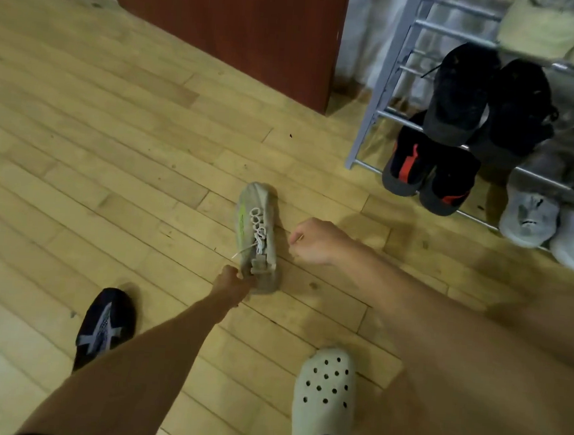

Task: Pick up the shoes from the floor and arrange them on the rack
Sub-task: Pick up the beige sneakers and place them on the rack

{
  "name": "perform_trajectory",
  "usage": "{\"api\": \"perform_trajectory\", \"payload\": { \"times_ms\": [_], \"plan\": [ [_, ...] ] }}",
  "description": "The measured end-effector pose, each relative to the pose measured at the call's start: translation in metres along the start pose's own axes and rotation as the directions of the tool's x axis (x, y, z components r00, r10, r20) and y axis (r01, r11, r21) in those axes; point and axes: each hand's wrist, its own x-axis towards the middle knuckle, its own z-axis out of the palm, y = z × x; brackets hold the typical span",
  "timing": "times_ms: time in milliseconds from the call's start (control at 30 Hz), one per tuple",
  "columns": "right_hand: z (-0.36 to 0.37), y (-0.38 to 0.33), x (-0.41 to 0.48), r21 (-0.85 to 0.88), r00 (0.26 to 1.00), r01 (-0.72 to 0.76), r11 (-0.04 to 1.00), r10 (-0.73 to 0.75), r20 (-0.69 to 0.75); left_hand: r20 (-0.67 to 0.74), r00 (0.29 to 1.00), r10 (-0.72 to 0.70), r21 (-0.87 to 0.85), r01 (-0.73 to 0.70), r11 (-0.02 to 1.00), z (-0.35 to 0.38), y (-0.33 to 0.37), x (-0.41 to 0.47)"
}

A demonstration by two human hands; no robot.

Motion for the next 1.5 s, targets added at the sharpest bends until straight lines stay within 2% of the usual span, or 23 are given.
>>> {"api": "perform_trajectory", "payload": {
  "times_ms": [167, 267, 333, 433, 533, 633, 733, 800, 900, 1000, 1100, 1300, 1433, 1500],
  "plan": [
    [-0.005, 0.018, 0.013, 0.002, 1.000, 0.001, 1.000, -0.001, 0.025, -0.136, 0.989, -0.061, -0.036, 0.057, 0.998, 0.018, 0.001, 0.034],
    [-0.010, 0.030, 0.013, 0.031, 1.000, -0.015, 0.999, 0.014, 0.016, -0.144, 0.986, -0.081, -0.081, 0.070, 0.994, 0.021, 0.012, 0.034],
    [-0.013, 0.035, 0.009, 0.053, 1.000, -0.025, 0.998, 0.024, 0.020, -0.098, 0.988, -0.118, -0.157, 0.102, 0.982, 0.018, 0.018, 0.029],
    [-0.014, 0.038, -0.004, 0.063, 0.999, -0.043, 0.997, 0.043, 0.003, 0.051, 0.989, -0.142, -0.314, 0.151, 0.937, 0.011, 0.028, 0.012],
    [-0.007, 0.027, -0.027, 0.061, 0.998, -0.053, 0.997, 0.054, -0.013, 0.131, 0.987, -0.094, -0.468, 0.145, 0.872, 0.000, 0.037, -0.018],
    [0.003, 0.010, -0.055, 0.018, 0.999, -0.054, 0.998, 0.054, 0.003, 0.185, 0.983, -0.019, -0.530, 0.116, 0.840, -0.013, 0.041, -0.047],
    [0.000, -0.006, -0.084, 0.012, 0.996, -0.034, 0.999, 0.035, -0.079, 0.234, 0.967, 0.106, -0.559, 0.045, 0.828, -0.028, 0.044, -0.080],
    [-0.009, -0.012, -0.105, 0.054, 0.984, -0.031, 0.998, 0.040, -0.175, 0.262, 0.934, 0.243, -0.545, -0.065, 0.836, -0.039, 0.051, -0.109],
    [-0.029, -0.016, -0.145, 0.241, 0.957, -0.013, 0.971, 0.081, -0.277, 0.287, 0.854, 0.434, -0.508, -0.248, 0.825, -0.058, 0.072, -0.158],
    [-0.053, -0.020, -0.193, 0.408, 0.928, 0.087, 0.909, 0.075, -0.365, 0.318, 0.765, 0.561, -0.450, -0.399, 0.799, -0.070, 0.099, -0.207],
    [-0.075, -0.011, -0.242, 0.472, 0.871, 0.202, 0.858, 0.062, -0.487, 0.383, 0.643, 0.663, -0.369, -0.551, 0.748, -0.066, 0.127, -0.259],
    [-0.125, 0.039, -0.326, 0.556, 0.789, 0.310, 0.771, 0.118, -0.604, 0.383, 0.517, 0.765, -0.226, -0.751, 0.621, -0.021, 0.186, -0.353],
    [-0.142, 0.089, -0.373, 0.570, 0.750, 0.324, 0.755, 0.162, -0.641, 0.434, 0.520, 0.736, -0.006, -0.815, 0.579, 0.030, 0.215, -0.403],
    [-0.144, 0.117, -0.391, 0.586, 0.744, 0.316, 0.746, 0.189, -0.641, 0.480, 0.521, 0.706, 0.026, -0.812, 0.582, 0.058, 0.220, -0.419]
  ]
}}
